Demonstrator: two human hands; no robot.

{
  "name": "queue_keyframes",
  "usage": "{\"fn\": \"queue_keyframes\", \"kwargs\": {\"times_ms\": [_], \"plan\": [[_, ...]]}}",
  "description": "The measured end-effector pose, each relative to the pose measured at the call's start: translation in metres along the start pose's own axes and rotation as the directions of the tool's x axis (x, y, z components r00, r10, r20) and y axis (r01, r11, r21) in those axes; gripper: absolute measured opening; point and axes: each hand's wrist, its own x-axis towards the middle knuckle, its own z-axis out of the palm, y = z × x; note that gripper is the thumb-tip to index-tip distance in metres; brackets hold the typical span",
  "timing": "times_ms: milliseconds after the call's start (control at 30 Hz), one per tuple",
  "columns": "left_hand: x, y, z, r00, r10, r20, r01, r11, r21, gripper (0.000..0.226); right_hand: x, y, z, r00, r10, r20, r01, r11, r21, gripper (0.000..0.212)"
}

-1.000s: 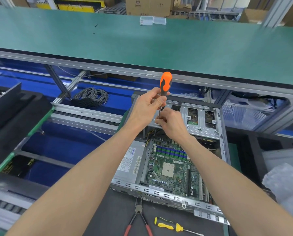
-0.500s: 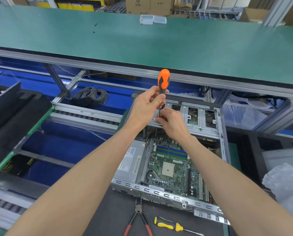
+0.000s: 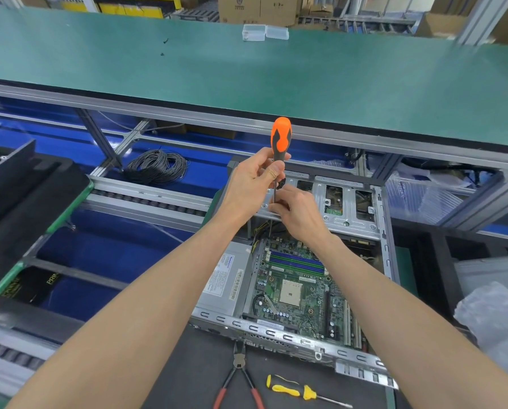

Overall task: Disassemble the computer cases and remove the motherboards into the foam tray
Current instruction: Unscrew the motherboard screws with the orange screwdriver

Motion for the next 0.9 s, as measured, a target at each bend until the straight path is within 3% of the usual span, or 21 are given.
{"fn": "queue_keyframes", "kwargs": {"times_ms": [567,900], "plan": [[0.0001,0.0014,0.0004,0.999,0.023,0.024,-0.023,1.0,0.004,0.024,-0.0016,-0.0019,-0.0001,1.0,0.017,-0.011,-0.016,0.999,0.037,0.027],[0.0014,-0.0039,-0.0008,0.999,0.02,0.037,-0.02,1.0,-0.012,0.022,-0.0008,0.0002,0.0021,1.0,0.02,-0.01,-0.02,1.0,0.01,0.019]]}}
